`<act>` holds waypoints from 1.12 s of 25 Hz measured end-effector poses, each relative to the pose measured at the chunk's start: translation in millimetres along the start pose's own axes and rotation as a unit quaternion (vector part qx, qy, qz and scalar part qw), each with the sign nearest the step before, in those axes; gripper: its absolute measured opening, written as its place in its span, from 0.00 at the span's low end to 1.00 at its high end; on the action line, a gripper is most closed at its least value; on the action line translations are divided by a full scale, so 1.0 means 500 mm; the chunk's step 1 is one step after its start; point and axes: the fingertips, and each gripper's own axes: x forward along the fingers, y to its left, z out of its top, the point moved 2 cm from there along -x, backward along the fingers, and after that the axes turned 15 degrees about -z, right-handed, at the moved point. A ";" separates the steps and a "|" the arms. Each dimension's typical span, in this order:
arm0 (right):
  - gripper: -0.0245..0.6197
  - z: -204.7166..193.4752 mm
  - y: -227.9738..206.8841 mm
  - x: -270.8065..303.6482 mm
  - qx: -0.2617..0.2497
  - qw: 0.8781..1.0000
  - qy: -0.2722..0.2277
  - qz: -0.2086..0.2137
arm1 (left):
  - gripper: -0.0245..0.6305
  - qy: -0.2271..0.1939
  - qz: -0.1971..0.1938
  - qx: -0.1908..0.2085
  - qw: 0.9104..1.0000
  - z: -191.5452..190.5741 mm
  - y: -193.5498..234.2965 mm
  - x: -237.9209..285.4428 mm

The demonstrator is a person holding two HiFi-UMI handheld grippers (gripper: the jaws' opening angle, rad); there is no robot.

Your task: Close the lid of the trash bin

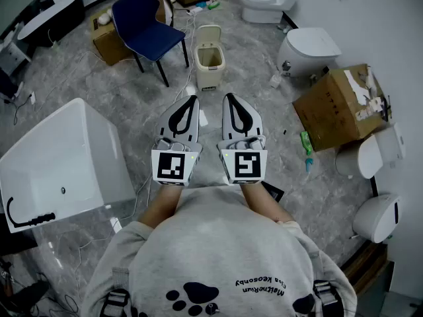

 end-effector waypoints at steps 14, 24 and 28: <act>0.09 -0.018 0.009 -0.030 0.014 1.000 0.016 -0.020 | 0.07 0.003 -0.009 -0.005 1.000 -0.014 -0.014 -0.029; 0.09 -0.042 0.020 0.023 0.016 1.000 0.023 -0.004 | 0.07 0.005 -0.001 -0.008 1.000 -0.032 0.030 0.013; 0.09 -0.064 0.009 0.082 0.015 1.000 0.025 -0.004 | 0.07 0.010 0.001 -0.009 1.000 -0.050 0.068 0.058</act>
